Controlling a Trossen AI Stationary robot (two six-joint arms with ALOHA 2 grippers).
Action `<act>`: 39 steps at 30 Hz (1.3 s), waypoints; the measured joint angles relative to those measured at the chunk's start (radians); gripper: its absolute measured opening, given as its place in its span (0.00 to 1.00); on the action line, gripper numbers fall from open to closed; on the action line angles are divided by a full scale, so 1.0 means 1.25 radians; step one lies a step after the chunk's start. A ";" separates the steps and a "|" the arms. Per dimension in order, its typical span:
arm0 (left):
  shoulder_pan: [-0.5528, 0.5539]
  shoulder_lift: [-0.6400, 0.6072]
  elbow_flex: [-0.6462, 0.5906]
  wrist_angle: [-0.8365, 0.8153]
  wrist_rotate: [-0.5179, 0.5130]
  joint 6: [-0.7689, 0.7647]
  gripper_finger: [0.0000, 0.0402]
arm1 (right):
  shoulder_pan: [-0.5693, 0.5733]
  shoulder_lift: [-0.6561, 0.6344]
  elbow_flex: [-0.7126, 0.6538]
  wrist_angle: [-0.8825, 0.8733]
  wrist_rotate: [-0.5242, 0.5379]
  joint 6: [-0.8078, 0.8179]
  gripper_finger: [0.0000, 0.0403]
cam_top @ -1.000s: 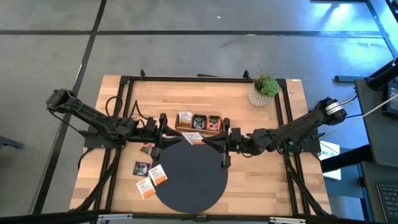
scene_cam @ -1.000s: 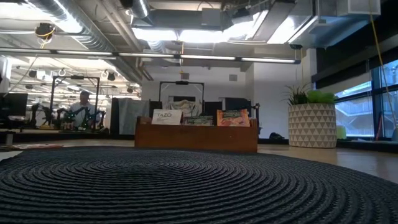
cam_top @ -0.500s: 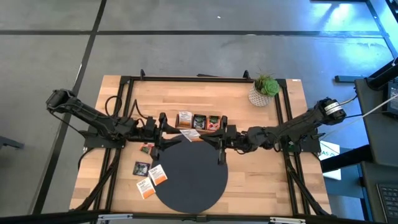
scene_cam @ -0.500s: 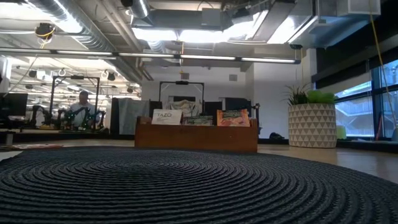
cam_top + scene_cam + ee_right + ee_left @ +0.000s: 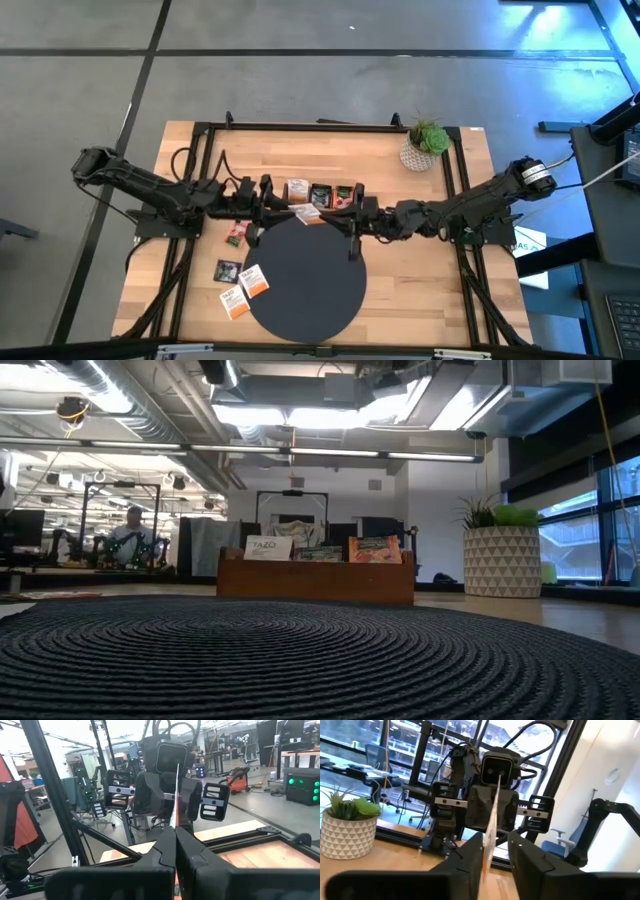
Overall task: Pick & Place Tea
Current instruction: Put the white tea bag into the left of the wooden organizer
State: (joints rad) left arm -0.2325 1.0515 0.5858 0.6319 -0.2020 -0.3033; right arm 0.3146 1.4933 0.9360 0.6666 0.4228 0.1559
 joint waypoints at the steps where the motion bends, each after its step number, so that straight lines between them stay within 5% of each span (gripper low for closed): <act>1: 0.004 0.000 0.000 0.000 0.008 0.000 0.19 | -0.003 0.000 0.000 0.000 0.000 0.000 0.00; 7: 0.025 0.000 0.000 0.000 0.020 0.001 0.02 | -0.004 0.000 0.000 -0.003 0.001 -0.027 0.04; 14: 0.058 -0.026 0.000 -0.045 0.043 0.042 0.00 | -0.004 -0.021 0.000 -0.060 0.001 -0.030 0.18; 22: 0.173 -0.127 0.001 -0.419 0.148 0.089 0.00 | -0.011 -0.162 0.000 -0.375 0.046 0.082 0.40; 30: 0.282 -0.033 0.001 -0.482 0.164 0.225 0.01 | -0.028 -0.162 0.000 -0.384 0.065 0.082 0.45; 39: 0.378 0.103 0.001 -0.485 0.176 0.220 0.01 | -0.030 -0.140 0.000 -0.391 0.063 0.084 0.45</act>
State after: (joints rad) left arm 0.2405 1.1805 0.5865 0.0254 0.0177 -0.0280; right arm 0.2775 1.3182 0.9360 0.1780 0.5018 0.2607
